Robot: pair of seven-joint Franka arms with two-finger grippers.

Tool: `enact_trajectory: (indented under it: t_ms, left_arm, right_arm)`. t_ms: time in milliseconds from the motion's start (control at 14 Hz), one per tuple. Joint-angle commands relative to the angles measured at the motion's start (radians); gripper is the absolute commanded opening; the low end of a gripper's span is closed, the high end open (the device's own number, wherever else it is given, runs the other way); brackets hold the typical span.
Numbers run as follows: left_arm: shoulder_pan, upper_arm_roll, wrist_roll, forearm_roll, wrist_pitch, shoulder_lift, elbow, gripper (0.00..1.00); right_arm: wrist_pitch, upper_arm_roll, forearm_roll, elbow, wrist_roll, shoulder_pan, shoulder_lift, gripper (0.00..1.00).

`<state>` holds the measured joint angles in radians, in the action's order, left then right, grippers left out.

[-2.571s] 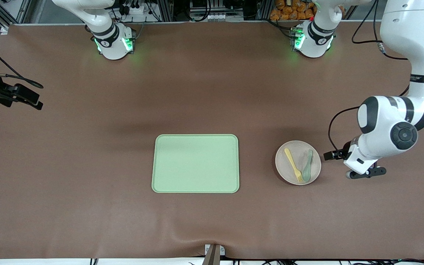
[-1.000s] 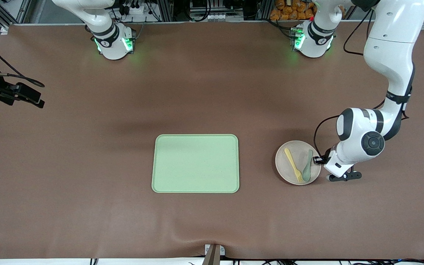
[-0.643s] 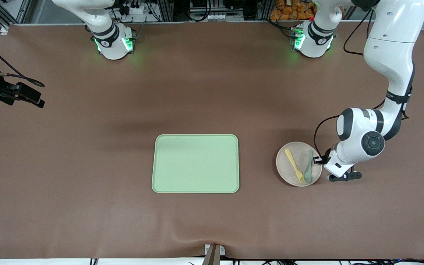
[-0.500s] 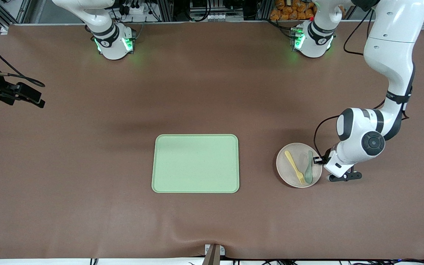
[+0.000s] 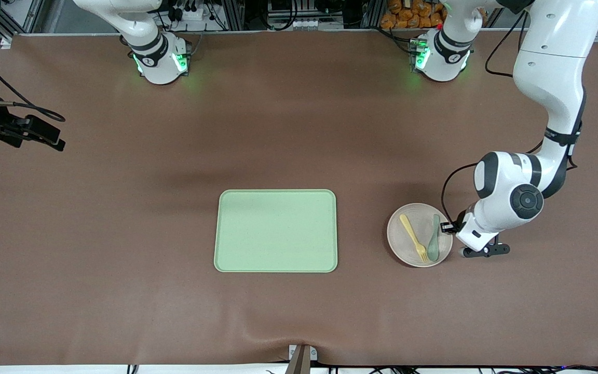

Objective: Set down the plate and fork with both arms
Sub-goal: 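Lower the left gripper to the plate rim and grasp it, then slide the plate with the left gripper onto the green tray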

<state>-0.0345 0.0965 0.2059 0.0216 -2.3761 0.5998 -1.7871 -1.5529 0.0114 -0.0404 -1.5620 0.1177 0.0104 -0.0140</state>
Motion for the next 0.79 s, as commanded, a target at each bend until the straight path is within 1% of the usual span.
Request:
enact_trajectory:
  t_ms: [0, 71, 214, 429, 571, 714]
  left_arm:
    - [0.007, 0.015, -0.014, 0.119, -0.009, -0.041, -0.006, 0.00]
    - [0.007, 0.025, -0.014, 0.147, -0.009, -0.049, 0.001, 0.00]
    - [0.007, 0.052, -0.005, 0.155, -0.009, -0.054, 0.026, 0.00]
    - [-0.001, 0.112, 0.016, 0.184, -0.009, -0.046, 0.057, 0.00]
    - [-0.024, 0.146, 0.056, 0.225, -0.009, -0.026, 0.093, 0.00]
    - [-0.094, 0.155, 0.136, 0.222, -0.009, 0.018, 0.158, 0.00]
  right_arm:
    - [0.019, 0.004, -0.001, 0.020, -0.003, 0.005, -0.004, 1.00]
    - [0.019, 0.005, -0.003, 0.020, -0.009, 0.006, -0.004, 1.00]
    - [0.019, 0.005, -0.006, 0.020, -0.010, 0.010, -0.004, 1.00]
    - [0.019, 0.004, -0.006, 0.020, -0.006, 0.011, -0.004, 1.00]
    - [0.019, 0.004, -0.006, 0.019, -0.004, 0.011, -0.004, 1.00]
    - [0.019, 0.004, -0.007, 0.019, -0.004, 0.011, -0.004, 1.00]
